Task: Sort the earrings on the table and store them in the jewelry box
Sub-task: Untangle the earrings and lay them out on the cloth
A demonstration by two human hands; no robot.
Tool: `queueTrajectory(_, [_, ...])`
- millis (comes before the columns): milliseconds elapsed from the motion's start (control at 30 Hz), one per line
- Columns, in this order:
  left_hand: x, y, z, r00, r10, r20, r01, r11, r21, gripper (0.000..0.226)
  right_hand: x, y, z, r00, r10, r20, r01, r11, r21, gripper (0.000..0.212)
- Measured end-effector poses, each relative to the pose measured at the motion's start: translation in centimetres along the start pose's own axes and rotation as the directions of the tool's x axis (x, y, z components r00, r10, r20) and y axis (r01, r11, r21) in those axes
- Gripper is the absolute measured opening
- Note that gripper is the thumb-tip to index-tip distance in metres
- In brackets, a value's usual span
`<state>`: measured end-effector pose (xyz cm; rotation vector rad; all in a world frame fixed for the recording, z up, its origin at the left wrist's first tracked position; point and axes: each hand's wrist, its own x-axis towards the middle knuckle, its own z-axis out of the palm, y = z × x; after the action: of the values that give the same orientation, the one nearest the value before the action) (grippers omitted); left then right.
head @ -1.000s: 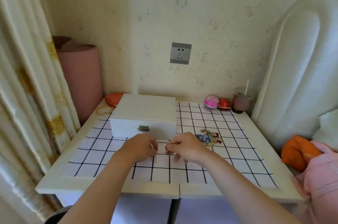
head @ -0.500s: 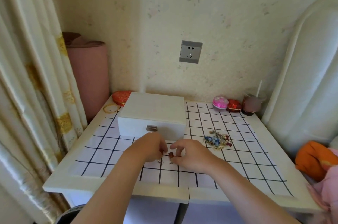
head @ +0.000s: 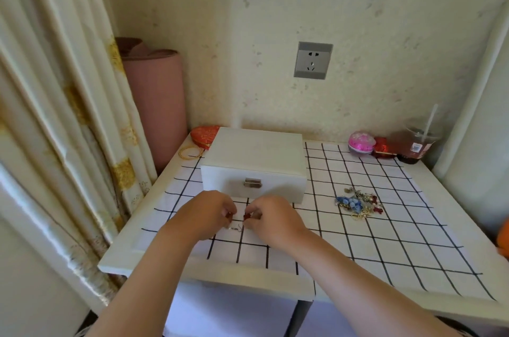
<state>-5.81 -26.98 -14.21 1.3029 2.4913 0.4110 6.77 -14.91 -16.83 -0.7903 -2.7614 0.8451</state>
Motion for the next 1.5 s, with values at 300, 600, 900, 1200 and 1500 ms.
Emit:
queueTrajectory(300, [-0.4, -1.6, 0.0, 0.997, -0.029, -0.065, 0.027, 0.999, -0.028, 0.022, 1.2, -1.3, 1.5, 0.997, 0.066, 0.04, -0.071, 0.987, 0.147, 0.027])
queueTrajectory(600, [-0.5, -1.2, -0.6, 0.998, -0.023, -0.066, 0.022, 1.0, -0.017, 0.035, 0.8, -1.7, 1.6, 0.998, 0.061, -0.008, -0.057, 0.966, 0.251, 0.034])
queueTrajectory(900, [0.3, 7.7, 0.6, 0.973, 0.222, -0.069, -0.232, 0.953, -0.196, 0.024, -2.8, 4.3, -6.6, 0.985, 0.065, -0.159, -0.05, 0.994, 0.098, 0.012])
queueTrajectory(1200, [4.6, 18.1, 5.5, 0.926, 0.375, -0.042, -0.377, 0.916, -0.139, 0.033, -5.4, 14.4, -13.0, 0.952, 0.182, -0.246, -0.232, 0.953, -0.194, 0.016])
queueTrajectory(1500, [9.3, 20.8, 8.6, 0.955, 0.296, -0.032, -0.295, 0.955, 0.025, 0.017, -4.1, 16.8, -13.3, 0.973, 0.101, -0.208, -0.148, 0.963, -0.225, 0.016])
